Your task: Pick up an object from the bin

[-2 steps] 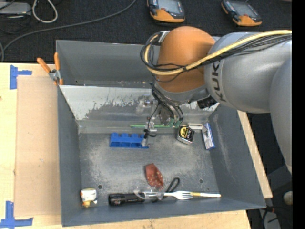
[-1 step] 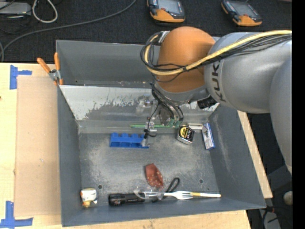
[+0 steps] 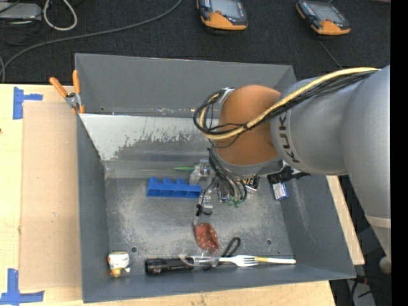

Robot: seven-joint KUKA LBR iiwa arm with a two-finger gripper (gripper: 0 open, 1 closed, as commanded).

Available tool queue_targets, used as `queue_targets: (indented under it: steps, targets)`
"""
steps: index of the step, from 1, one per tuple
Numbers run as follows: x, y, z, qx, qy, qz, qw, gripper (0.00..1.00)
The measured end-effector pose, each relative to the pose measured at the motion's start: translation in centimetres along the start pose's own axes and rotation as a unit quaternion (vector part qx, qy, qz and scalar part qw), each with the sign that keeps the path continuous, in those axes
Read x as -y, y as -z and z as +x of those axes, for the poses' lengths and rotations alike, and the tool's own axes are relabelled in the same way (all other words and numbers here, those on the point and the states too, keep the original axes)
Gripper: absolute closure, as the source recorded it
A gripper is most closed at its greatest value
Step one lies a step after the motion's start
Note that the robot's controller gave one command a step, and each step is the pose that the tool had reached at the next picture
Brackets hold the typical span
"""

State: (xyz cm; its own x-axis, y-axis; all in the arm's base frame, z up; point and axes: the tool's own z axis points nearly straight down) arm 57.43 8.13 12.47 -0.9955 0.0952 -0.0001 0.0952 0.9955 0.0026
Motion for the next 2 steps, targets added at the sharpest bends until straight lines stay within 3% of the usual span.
queue_targets:
  steps: [1, 2]
  targets:
    - [-5.20, -3.61, -2.89, 0.0056, -0.019, -0.002, 0.9998, 1.00]
    - [-5.18, -3.61, -2.89, 0.0055, -0.020, -0.002, 0.9998, 1.00]
